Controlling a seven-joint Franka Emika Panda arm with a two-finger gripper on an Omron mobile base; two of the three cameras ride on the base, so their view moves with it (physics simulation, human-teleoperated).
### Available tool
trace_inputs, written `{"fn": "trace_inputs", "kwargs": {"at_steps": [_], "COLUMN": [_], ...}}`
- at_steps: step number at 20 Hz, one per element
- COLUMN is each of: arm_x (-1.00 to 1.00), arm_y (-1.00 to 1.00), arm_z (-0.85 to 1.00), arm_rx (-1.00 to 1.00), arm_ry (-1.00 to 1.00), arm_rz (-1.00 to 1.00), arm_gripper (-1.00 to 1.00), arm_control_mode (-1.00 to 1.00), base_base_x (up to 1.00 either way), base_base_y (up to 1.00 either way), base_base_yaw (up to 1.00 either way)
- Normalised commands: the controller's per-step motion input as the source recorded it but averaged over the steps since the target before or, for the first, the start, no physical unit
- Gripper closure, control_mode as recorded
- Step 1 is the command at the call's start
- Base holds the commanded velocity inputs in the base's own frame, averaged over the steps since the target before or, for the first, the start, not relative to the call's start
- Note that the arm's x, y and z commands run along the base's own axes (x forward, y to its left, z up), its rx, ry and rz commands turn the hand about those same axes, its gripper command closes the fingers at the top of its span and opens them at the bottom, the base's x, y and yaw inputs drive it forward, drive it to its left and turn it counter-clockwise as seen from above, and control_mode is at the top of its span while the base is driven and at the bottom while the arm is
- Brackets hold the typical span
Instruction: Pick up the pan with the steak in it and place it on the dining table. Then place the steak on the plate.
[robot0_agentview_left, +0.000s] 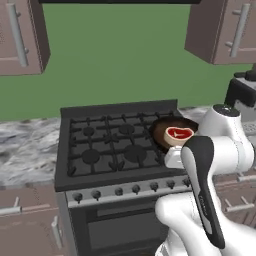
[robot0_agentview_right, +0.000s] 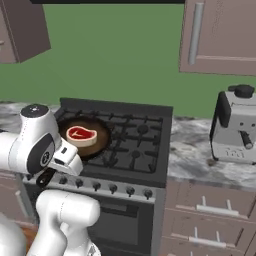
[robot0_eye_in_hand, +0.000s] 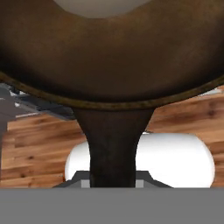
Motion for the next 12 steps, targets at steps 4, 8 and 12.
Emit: {"fn": "trace_inputs", "kwargs": {"at_steps": [4, 8, 12], "arm_x": [0.00, 0.00, 0.00], "arm_y": [0.00, 0.00, 0.00], "arm_z": [0.00, 0.00, 0.00], "arm_rx": [0.00, 0.00, 0.00], "arm_ry": [0.00, 0.00, 0.00], "arm_rz": [0.00, 0.00, 0.00], "arm_gripper": [1.00, 1.00, 1.00], "arm_control_mode": [1.00, 1.00, 1.00], "base_base_x": [-1.00, -0.65, -0.24], "base_base_y": [0.00, 0.00, -0.06], "base_base_yaw": [0.06, 0.29, 0.46]}}
